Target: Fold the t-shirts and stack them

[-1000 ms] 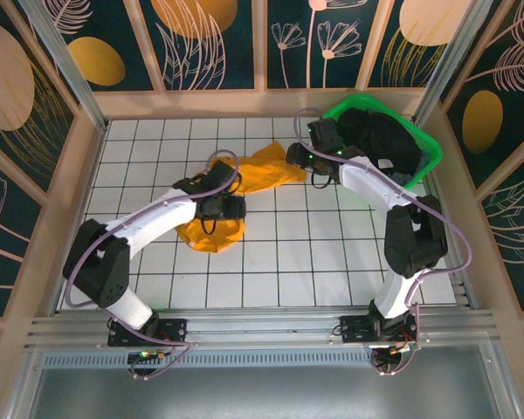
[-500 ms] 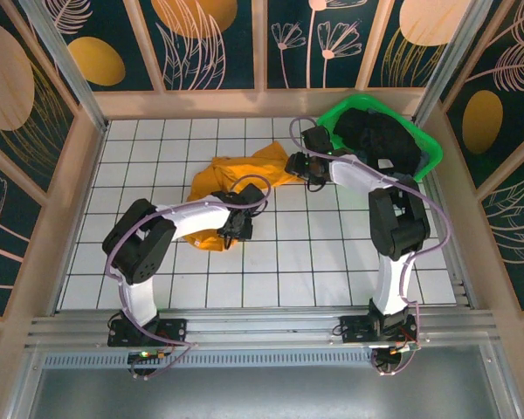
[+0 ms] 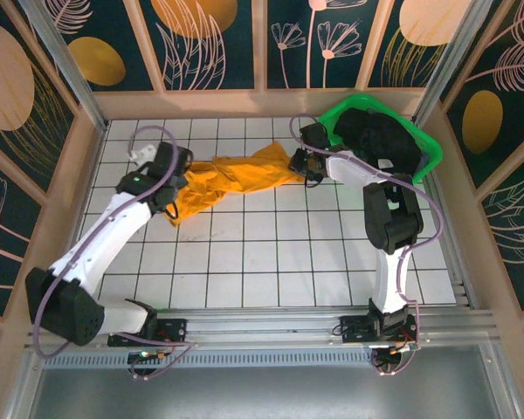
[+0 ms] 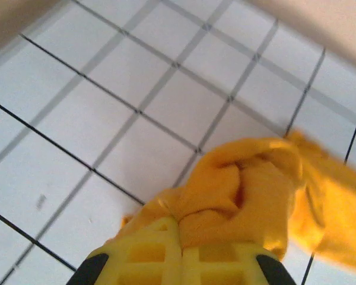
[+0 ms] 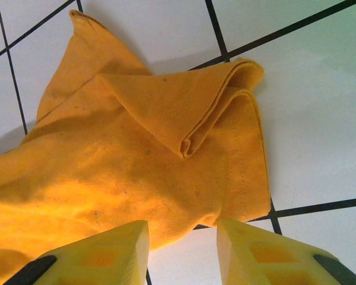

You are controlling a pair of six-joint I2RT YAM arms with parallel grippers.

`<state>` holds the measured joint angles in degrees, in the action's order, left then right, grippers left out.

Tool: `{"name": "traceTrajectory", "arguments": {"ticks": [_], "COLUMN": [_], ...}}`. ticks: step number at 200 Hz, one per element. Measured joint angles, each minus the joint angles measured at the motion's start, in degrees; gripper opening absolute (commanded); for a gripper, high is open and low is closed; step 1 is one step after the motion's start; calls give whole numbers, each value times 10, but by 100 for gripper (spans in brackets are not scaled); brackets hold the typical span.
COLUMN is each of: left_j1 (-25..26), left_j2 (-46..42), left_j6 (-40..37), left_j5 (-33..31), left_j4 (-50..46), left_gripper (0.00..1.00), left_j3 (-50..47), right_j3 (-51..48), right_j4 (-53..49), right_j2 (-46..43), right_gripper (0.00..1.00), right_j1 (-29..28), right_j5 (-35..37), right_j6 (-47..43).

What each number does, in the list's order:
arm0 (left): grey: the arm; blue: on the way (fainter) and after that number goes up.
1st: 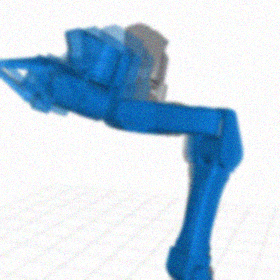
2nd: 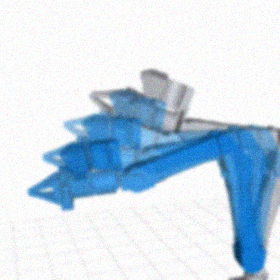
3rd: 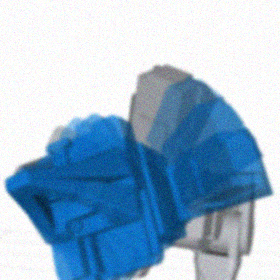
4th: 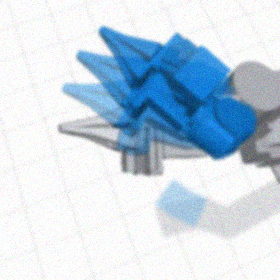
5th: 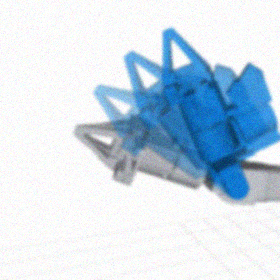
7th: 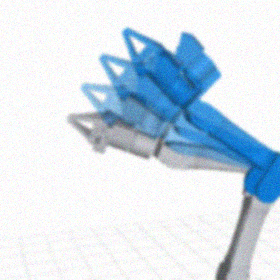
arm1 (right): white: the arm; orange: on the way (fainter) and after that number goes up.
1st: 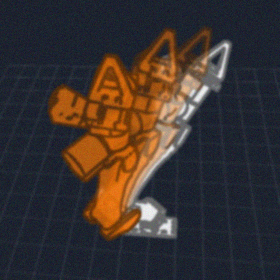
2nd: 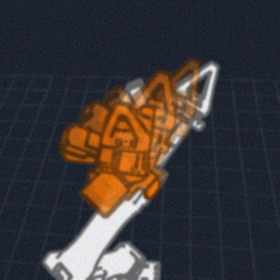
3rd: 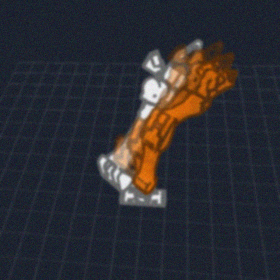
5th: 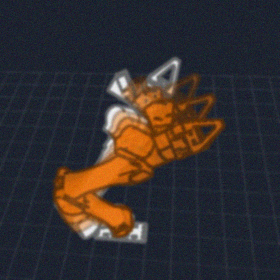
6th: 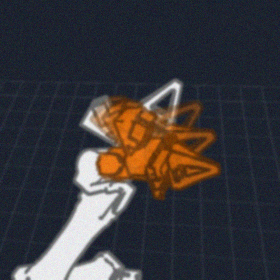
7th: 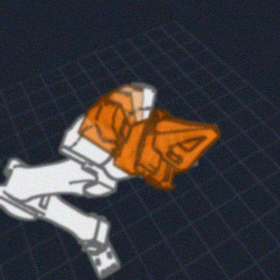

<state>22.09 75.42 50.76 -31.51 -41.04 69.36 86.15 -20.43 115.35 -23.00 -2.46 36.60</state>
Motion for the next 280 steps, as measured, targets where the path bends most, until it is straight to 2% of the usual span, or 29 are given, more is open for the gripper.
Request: {"name": "traceTrajectory", "arguments": {"ticks": [43, 72, 115, 139, 160, 210, 244, 280], "left_j1": [-32, -36, -37, -37, -37, -37, -37, -37], "left_j2": [-24, -24, -25, -26, -29, -32, -31, -27], "left_j6": [6, 6, 6, 6, 6, 6, 3, 3], "left_j5": [-74, -91, -95, -94, -92, -81, -75, -73], "left_j4": [-14, -18, -18, -18, -18, -16, -14, -10], "left_gripper": [0, 0, 0, 0, 0, 0, 0, 0], "left_j3": [15, 14, 3, 1, -2, -11, -11, -11], "right_j3": [2, 32, 128, 129, 106, 7, 15, 48], "right_j4": [0, -9, -14, -37, -37, -36, -34, -30], "right_j2": [0, 3, 69, 87, 80, 32, 35, 64], "right_gripper": [37, 47, 48, 47, 40, 40, 39, 31], "right_j1": [-23, -30, -28, -28, -29, -34, -34, -34], "right_j5": [11, 14, 33, 45, 55, 50, 41, 26], "right_j6": [0, 0, -2, -2, 0, 0, 0, 6]}}
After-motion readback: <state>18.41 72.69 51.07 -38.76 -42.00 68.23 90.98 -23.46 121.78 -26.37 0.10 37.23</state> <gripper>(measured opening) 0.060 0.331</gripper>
